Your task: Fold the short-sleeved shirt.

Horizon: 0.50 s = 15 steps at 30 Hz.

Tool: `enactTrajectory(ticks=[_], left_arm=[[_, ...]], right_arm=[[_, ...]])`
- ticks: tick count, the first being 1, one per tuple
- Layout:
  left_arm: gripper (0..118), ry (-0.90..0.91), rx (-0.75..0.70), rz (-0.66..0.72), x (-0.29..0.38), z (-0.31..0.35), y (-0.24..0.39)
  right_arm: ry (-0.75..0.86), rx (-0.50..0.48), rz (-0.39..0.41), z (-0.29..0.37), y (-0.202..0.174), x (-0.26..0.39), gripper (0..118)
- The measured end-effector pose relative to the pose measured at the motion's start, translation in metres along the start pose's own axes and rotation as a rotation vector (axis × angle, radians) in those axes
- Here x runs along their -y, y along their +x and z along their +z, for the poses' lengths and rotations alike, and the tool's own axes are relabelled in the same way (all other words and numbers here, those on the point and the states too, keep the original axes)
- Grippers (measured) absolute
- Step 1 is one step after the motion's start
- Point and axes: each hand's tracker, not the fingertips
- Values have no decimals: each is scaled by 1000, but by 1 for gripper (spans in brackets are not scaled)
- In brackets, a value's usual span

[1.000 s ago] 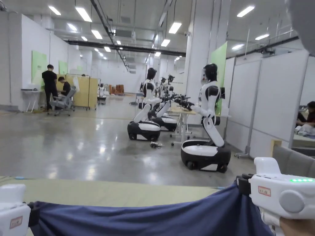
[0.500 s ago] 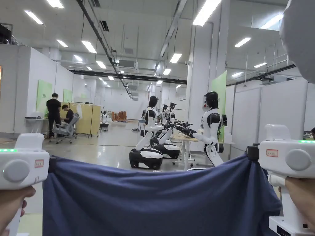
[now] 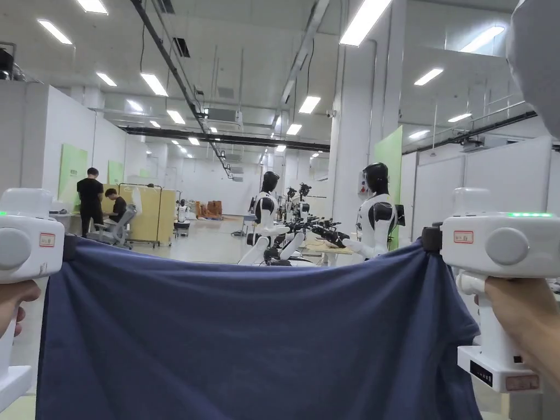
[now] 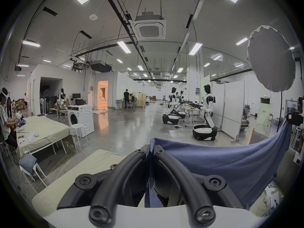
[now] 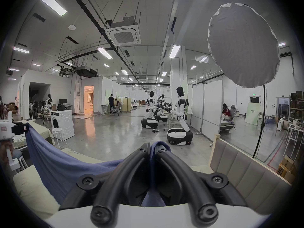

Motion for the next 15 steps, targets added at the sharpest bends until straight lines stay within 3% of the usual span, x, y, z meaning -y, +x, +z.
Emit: enactTrajectory(ticks=[7,12,15], left_arm=[[5,-73,-14,-8,67,-41,-7],[5,-78,5,28,108,-29,-3],[5,-94,25,31,123,-12,-7]], right_arm=[[-40,-11,-20,-27,-9,54,6],[-88,-18,-71,-25,1,98,6],[-91,-23,-55,1,7,107,6]])
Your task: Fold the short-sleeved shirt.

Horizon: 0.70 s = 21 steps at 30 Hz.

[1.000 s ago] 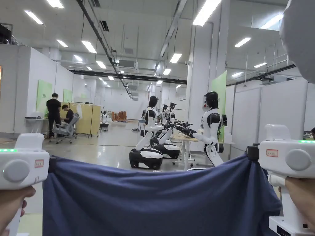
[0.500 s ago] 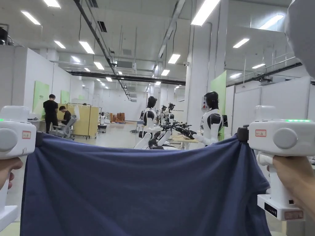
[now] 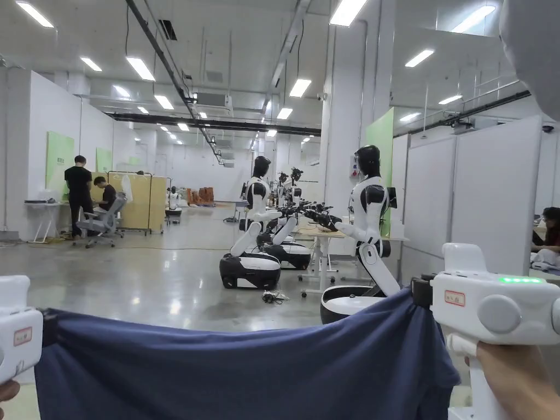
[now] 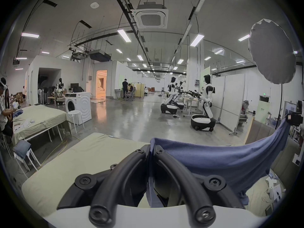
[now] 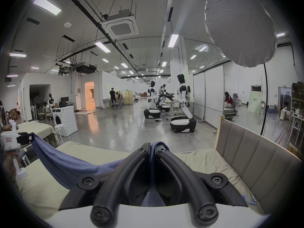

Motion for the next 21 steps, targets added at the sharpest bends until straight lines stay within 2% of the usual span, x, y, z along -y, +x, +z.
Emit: enactTrajectory(ticks=[4,8,9,12,17,21], left_arm=[[5,-35,23,13,21,47,-3],[5,-101,51,-64,57,105,1],[5,-108,46,-76,66,117,2],[5,-143,59,-94,109,153,3],[5,-271,59,-116,211,204,-3],[5,-411,29,-153,287,233,-11]], right_arm=[[-31,-30,-7,53,7,18,6],[-73,-6,88,111,5,56,6],[-74,-6,82,122,6,68,6],[-111,-10,48,158,7,118,6],[-275,19,101,209,3,232,6],[-395,16,92,241,2,310,6]])
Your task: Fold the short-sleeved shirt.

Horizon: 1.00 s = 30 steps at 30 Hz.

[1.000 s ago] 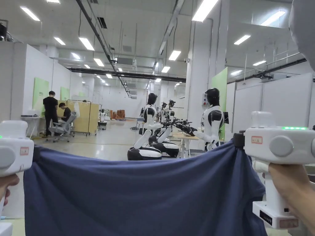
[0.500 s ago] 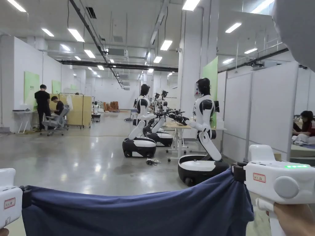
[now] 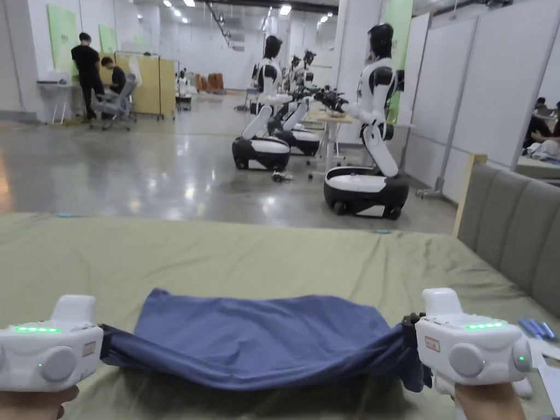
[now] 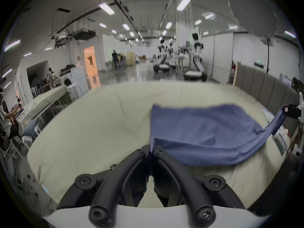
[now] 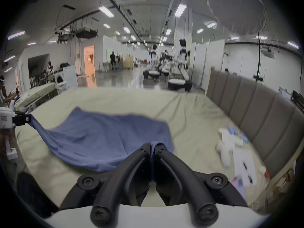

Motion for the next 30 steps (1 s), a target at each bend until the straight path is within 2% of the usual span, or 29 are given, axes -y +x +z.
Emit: enactTrajectory(ticks=[3,6,9,10,11,12,13,14,15,17,21,22,23,24,25,26,27,29,30], left_arm=[[5,-170,-4,-6,47,-8,4],[5,-217,7,26,69,-9,3],[6,-208,34,62,68,-3,0],[15,-196,48,69,66,0,0],[35,-183,55,66,62,3,-3],[57,-160,74,67,58,9,-6],[77,-125,85,63,53,16,-9],[82,-86,82,51,47,29,-10],[82,-43,93,36,43,43,-11],[82,64,124,4,37,78,-13],[82,100,123,-46,35,121,-4],[82,98,87,-52,39,123,0],[81,86,69,-52,43,123,3],[76,78,77,-46,49,119,3],[43,62,72,-35,55,115,3],[4,25,38,-16,60,108,5],[3,-15,4,-51,68,101,11],[3,-103,58,-52,80,73,6],[3,-102,51,-57,83,65,7]], right_arm=[[-92,1,-7,2,-10,49,6],[-141,18,-7,2,-15,76,6],[-148,25,-48,5,-13,80,6],[-136,23,-50,8,-10,78,7],[-112,27,-48,10,-9,76,18],[-98,31,-45,12,-6,73,46],[-89,19,-51,17,-4,68,98],[-89,-1,-60,21,-1,62,118],[-91,-15,-57,25,0,56,118],[27,-41,-13,53,-5,44,117],[-6,-100,21,83,-28,28,117],[-35,-101,18,87,-36,27,116],[-60,-96,-5,90,-43,27,110],[-65,-95,-31,93,-48,29,92],[-62,-88,-70,87,-50,35,29],[-70,-64,-91,85,-54,40,0],[-58,-43,-105,82,-60,45,0],[-84,-115,-152,76,-59,52,0],[-93,-104,-155,71,-59,54,0]])
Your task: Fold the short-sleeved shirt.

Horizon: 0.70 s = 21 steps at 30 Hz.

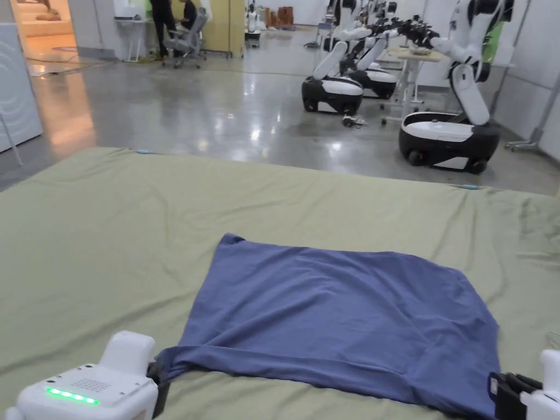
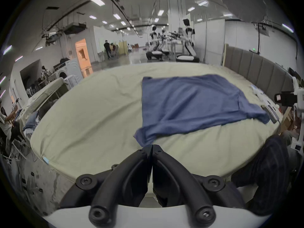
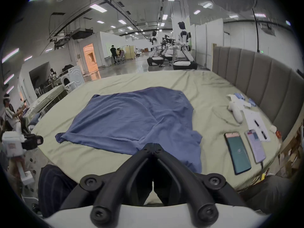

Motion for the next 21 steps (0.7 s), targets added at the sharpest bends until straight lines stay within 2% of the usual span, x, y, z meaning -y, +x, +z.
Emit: enactTrajectory(ticks=[2,3,4,5,6,7,12,13,15,17,21], left_arm=[[6,-17,-23,-25,2,-17,-9],[17,-16,-34,-26,1,-22,-12],[45,-9,-34,-20,-1,-29,-14],[67,-6,-23,-8,-6,-36,-19],[80,-13,-19,-6,-9,-41,-21],[84,-7,-25,-4,-14,-49,-22],[83,-78,-41,-102,-28,-98,-24],[71,-91,-31,-136,-29,-107,-23],[5,-170,34,-169,-31,-117,-21],[5,-221,51,-161,-34,-126,-22],[5,-195,50,-152,-49,-106,-30]], right_arm=[[-26,24,42,-11,3,2,0],[-35,49,44,-14,5,2,0],[-39,45,30,-18,10,2,0],[-58,34,6,-23,15,2,0],[-67,37,-6,-26,18,3,0],[-67,49,1,-29,16,1,0],[-105,55,-12,-38,24,4,0],[-111,60,-9,-38,26,4,0],[-123,80,5,-39,28,3,0],[-136,87,8,-39,35,2,0],[-138,109,17,-37,45,-1,0]])
